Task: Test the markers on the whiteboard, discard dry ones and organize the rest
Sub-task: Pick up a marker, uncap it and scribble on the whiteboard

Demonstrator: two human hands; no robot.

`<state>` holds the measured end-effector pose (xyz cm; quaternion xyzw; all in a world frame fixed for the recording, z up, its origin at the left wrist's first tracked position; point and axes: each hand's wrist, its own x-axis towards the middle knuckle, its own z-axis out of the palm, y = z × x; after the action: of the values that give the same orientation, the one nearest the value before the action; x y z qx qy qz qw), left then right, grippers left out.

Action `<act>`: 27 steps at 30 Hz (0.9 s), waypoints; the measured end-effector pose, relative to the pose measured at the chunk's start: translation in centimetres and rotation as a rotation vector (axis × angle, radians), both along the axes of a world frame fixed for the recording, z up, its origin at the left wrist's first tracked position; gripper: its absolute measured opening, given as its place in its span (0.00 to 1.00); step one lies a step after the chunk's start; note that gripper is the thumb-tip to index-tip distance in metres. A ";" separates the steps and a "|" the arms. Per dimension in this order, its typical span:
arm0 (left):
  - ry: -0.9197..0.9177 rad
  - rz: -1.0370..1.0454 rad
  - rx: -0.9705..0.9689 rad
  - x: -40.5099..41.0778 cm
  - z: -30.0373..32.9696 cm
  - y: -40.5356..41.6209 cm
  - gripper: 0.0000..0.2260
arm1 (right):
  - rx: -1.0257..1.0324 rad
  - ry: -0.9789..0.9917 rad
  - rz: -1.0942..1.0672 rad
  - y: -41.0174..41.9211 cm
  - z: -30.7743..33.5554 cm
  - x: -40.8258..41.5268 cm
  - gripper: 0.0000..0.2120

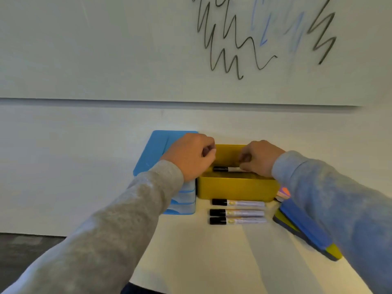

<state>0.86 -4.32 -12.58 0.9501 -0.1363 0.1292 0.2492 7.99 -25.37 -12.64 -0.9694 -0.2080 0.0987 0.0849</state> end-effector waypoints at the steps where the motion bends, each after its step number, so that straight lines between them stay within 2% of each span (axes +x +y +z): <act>1: 0.005 0.005 -0.003 -0.1 0.0 0.0 0.08 | -0.063 0.006 -0.007 0.4 -0.5 0.5 0.15; 4: 0.011 0.011 -0.005 0.0 0.1 -0.1 0.08 | -0.257 0.017 -0.002 1.7 -2.3 1.9 0.13; 6: 0.005 0.013 -0.005 0.1 0.1 -0.1 0.08 | -0.304 0.008 -0.011 2.4 -2.8 2.1 0.10; 13: 0.001 0.018 0.007 0.6 -0.2 -0.2 0.08 | -0.328 -0.094 -0.007 2.9 -3.3 1.7 0.09; 22: -0.003 0.026 0.008 0.5 -0.1 -0.3 0.08 | -0.392 -0.092 0.087 3.0 -3.9 2.6 0.05; 25: -0.008 0.033 0.005 0.4 -0.1 -0.3 0.08 | -0.425 -0.031 0.111 3.4 -4.1 2.5 0.02; 27: -0.005 0.036 0.004 0.4 -0.2 -0.2 0.08 | -0.415 -0.029 0.104 3.3 -4.4 2.6 0.04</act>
<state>1.30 -4.57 -12.76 0.9526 -0.1200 0.1359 0.2443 10.63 -22.04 -17.07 -0.9554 -0.2340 0.1298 -0.1247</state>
